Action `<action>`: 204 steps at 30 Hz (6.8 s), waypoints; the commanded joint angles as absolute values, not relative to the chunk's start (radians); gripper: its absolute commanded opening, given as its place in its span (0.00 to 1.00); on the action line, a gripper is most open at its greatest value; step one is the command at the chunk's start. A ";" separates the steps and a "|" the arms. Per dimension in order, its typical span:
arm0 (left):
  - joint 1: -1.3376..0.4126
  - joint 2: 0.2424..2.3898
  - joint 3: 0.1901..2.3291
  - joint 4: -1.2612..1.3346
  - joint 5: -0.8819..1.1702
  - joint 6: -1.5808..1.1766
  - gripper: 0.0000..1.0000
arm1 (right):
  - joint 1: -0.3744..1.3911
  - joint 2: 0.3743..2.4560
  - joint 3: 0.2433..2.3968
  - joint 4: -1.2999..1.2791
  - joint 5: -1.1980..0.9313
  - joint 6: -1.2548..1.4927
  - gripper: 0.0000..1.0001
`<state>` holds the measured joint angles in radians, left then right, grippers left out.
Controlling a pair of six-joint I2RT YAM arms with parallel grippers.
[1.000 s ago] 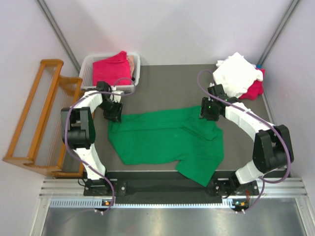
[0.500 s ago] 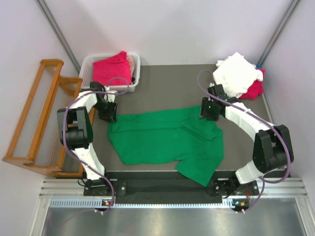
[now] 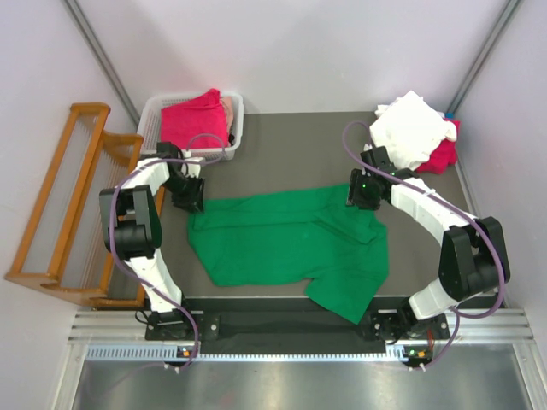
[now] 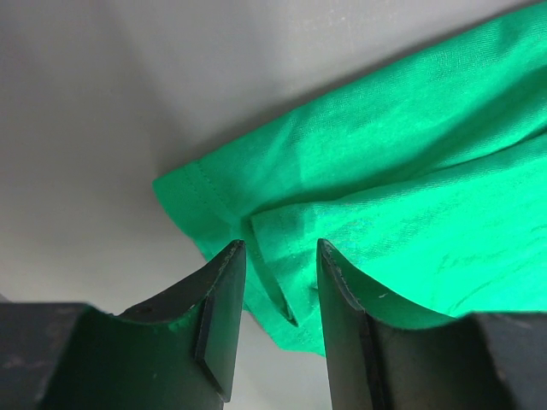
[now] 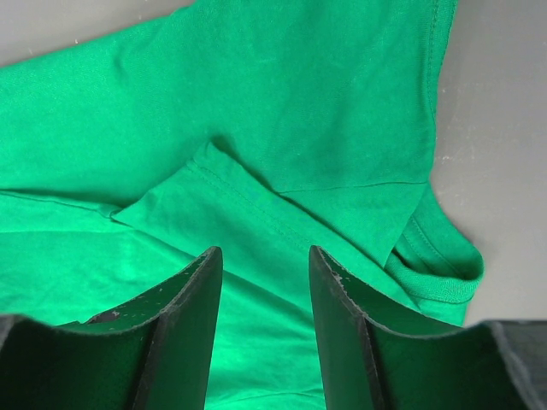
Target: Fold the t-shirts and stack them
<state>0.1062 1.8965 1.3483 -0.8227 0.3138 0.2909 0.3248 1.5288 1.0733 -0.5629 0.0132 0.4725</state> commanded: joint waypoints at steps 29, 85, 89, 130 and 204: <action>0.103 1.709 1.278 -1.041 0.494 0.574 0.03 | 0.322 1.502 1.080 -0.541 0.017 0.462 0.44; -0.023 1.856 1.359 -0.908 0.546 0.368 0.67 | 0.319 1.686 1.106 -0.486 0.003 0.466 0.43; -0.052 1.904 1.368 -0.864 0.532 0.347 0.67 | 0.319 1.750 1.130 -0.474 -0.031 0.466 0.42; -0.055 1.887 1.276 -0.847 0.410 0.396 0.67 | 0.563 1.680 1.091 -0.569 0.066 0.454 0.03; -0.035 1.749 1.295 -0.936 0.291 0.457 0.68 | 0.174 1.889 1.276 -0.508 0.115 0.498 0.54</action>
